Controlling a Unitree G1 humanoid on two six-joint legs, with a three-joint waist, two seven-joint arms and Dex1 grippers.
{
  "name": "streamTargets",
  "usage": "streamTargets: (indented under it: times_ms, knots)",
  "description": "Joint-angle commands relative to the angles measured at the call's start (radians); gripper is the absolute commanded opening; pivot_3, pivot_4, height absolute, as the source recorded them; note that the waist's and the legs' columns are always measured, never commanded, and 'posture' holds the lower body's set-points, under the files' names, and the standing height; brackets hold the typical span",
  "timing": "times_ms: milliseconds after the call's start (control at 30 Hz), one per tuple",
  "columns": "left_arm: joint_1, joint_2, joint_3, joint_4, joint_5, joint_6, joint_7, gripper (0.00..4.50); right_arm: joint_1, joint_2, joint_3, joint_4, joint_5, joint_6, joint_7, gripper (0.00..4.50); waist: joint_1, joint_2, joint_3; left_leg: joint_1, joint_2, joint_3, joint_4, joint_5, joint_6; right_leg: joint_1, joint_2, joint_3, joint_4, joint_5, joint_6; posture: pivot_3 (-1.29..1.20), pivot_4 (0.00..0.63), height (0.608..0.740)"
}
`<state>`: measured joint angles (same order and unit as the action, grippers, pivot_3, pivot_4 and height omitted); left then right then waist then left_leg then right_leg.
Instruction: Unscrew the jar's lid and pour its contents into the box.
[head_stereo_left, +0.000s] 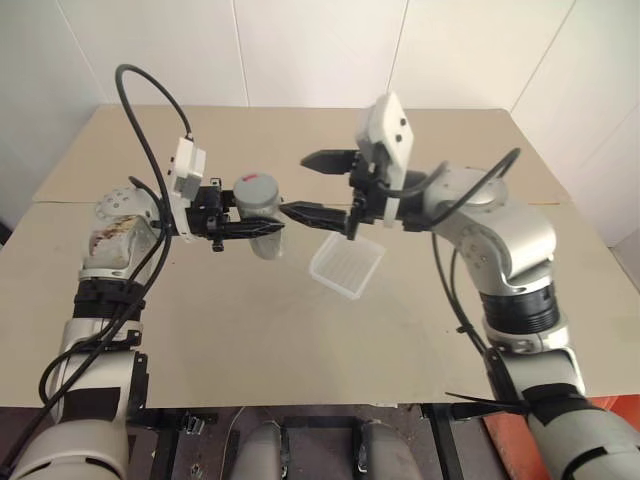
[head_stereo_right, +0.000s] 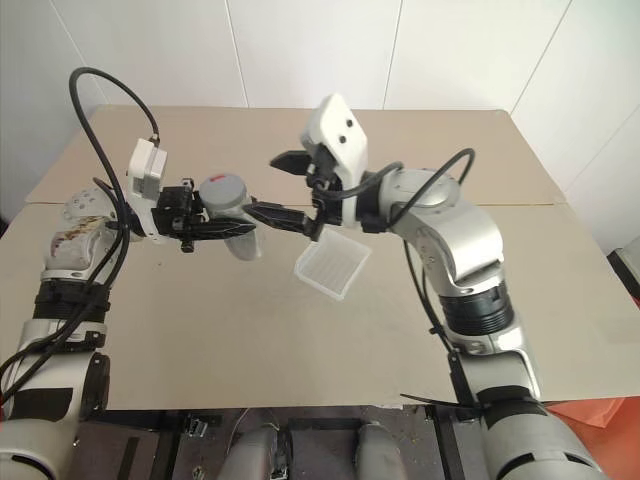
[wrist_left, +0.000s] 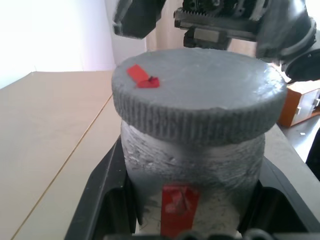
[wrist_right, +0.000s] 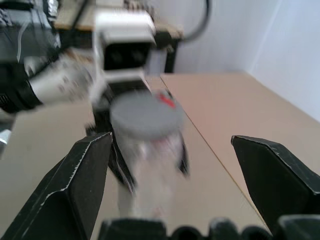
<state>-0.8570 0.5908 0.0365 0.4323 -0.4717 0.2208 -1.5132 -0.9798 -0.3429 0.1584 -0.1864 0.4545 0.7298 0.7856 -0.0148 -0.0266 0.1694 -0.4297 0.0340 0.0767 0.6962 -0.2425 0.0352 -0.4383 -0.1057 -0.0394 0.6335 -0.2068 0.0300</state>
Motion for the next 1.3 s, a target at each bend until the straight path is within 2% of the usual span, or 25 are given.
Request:
streamTargets:
  times_ms: [33, 733, 1300]
  knots:
    - [-0.03, -0.002, 0.004, -0.004, 0.003, -0.017, -0.005, 1.99, -0.038, 0.026, 0.005, -0.012, -0.002, -0.004, -0.021, 4.44, 0.0, 0.0, 0.0, 0.0, 0.0, 0.0, 0.0, 0.0, 0.0, 0.0, 0.0, 0.0, 0.0, 0.0, 0.0, 0.0, 0.15, 0.74]
    - [-0.017, 0.003, 0.009, -0.033, -0.004, -0.013, -0.002, 1.99, -0.079, 0.106, 0.047, 0.101, -0.054, -0.007, -0.045, 4.44, 0.001, 0.0, 0.0, 0.0, 0.0, 0.0, 0.0, 0.0, 0.0, 0.0, 0.0, 0.0, 0.0, 0.0, 0.0, 0.0, 0.15, 0.74]
    - [-0.013, 0.016, 0.01, -0.046, -0.008, -0.004, -0.006, 1.99, -0.051, 0.049, 0.011, 0.091, -0.039, -0.016, -0.017, 4.44, 0.0, 0.0, 0.0, 0.0, 0.0, 0.0, 0.0, 0.0, 0.0, 0.0, 0.0, 0.0, 0.0, 0.0, 0.0, 0.0, 0.15, 0.74]
